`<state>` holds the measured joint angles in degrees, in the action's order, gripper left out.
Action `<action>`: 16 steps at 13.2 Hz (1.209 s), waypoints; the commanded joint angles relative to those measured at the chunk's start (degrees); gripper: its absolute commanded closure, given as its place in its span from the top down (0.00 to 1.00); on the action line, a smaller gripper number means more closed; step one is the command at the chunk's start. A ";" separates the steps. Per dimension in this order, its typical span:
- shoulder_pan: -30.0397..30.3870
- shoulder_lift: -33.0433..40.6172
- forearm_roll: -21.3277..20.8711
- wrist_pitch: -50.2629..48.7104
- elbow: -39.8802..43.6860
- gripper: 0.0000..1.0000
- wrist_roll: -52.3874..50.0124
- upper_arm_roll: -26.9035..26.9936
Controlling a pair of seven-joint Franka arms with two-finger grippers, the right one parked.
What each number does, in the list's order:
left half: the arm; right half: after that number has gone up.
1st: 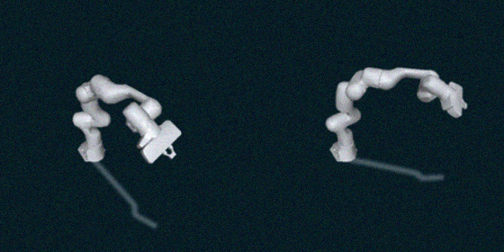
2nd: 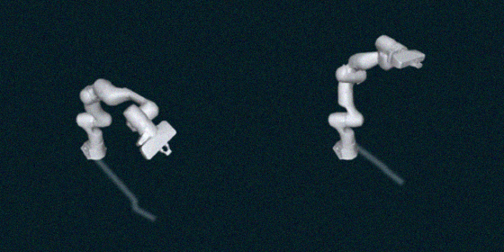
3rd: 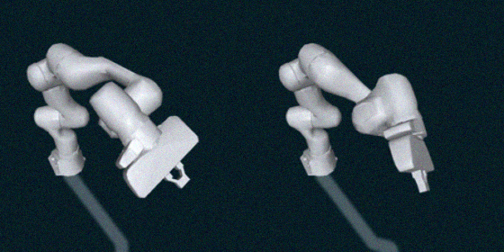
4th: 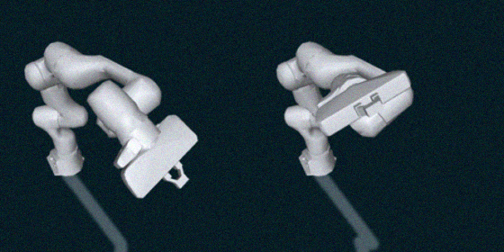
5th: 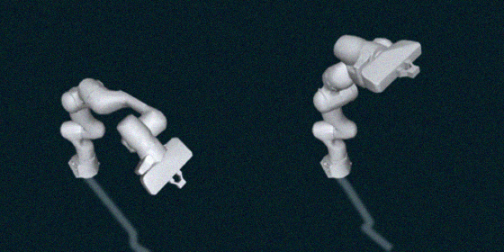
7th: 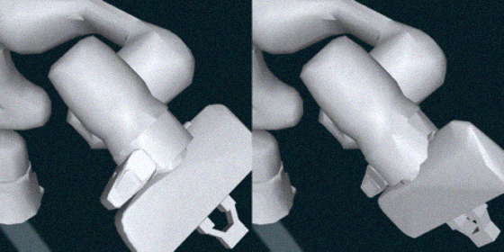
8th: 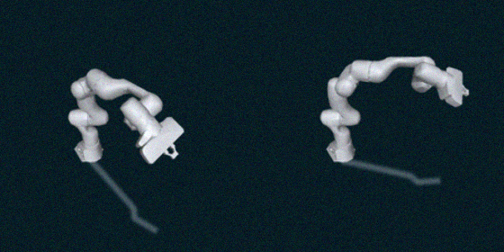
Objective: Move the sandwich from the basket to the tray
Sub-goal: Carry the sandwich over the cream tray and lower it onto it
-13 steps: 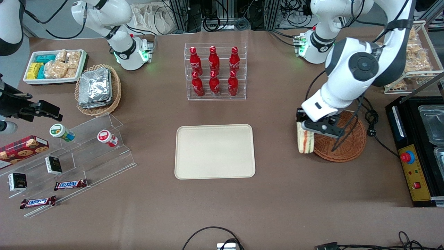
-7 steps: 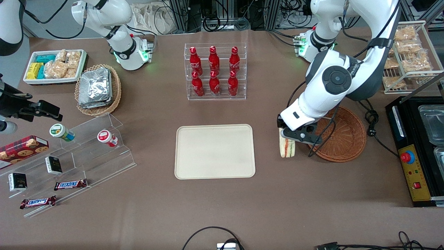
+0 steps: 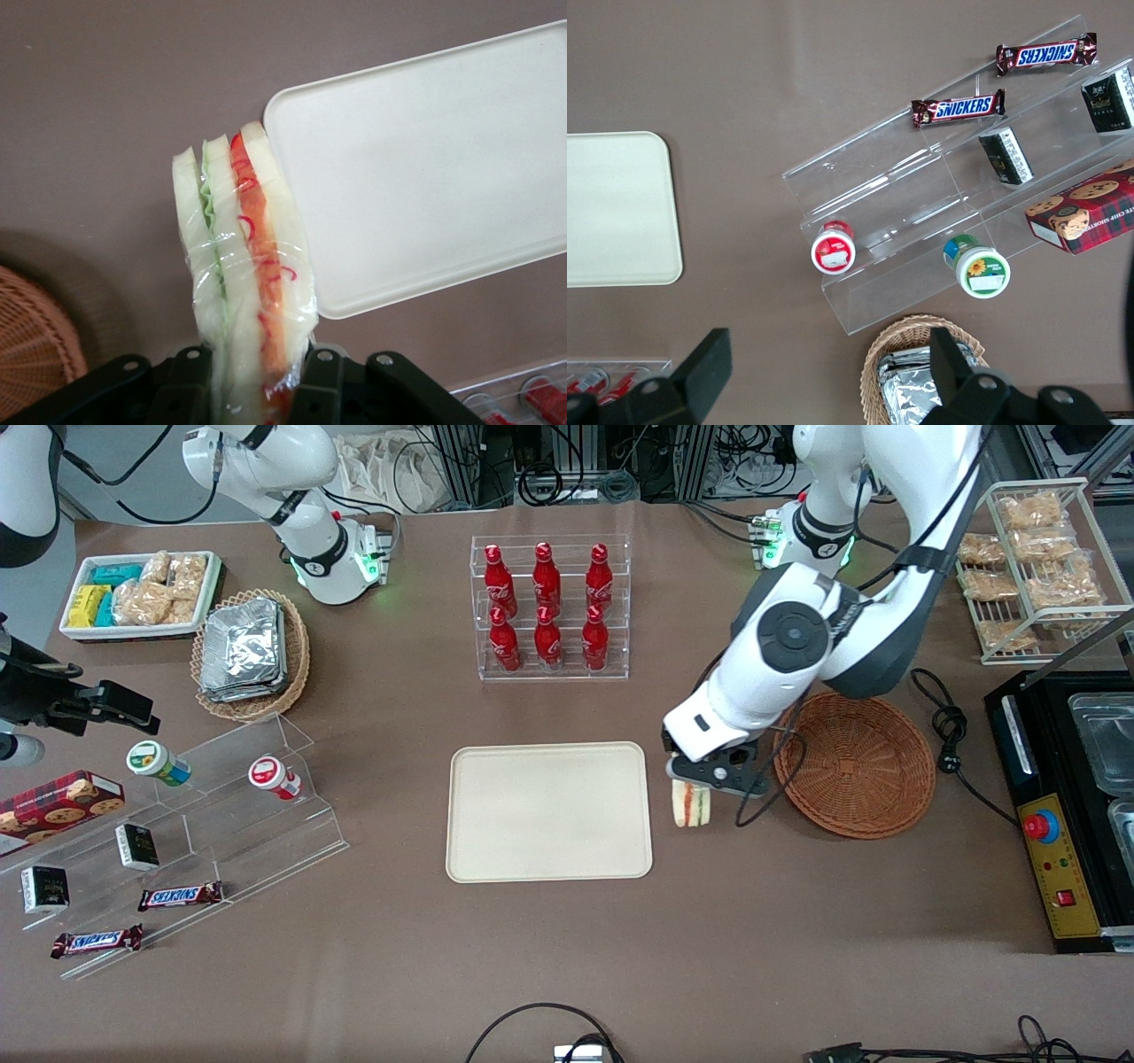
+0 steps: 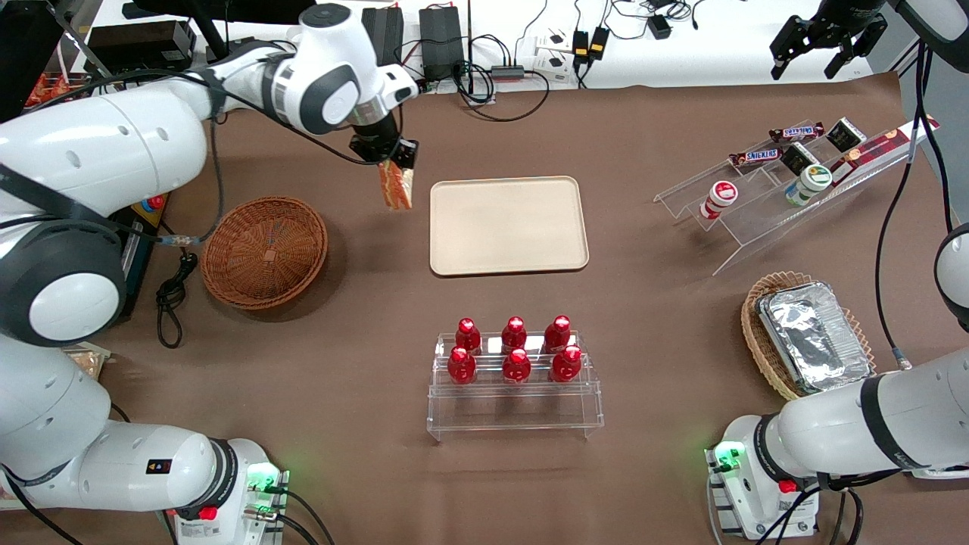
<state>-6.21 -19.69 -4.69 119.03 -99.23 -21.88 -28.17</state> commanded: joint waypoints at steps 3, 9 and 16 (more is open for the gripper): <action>-4.95 -8.68 -6.11 -0.47 7.30 0.28 -7.81 -0.04; -9.52 -16.15 -14.98 7.08 7.30 0.28 -17.56 0.14; -11.98 -20.55 -17.36 10.96 7.30 0.28 -20.92 0.31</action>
<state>-16.58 -38.59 -20.33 130.25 -93.99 -41.26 -28.22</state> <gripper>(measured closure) 0.722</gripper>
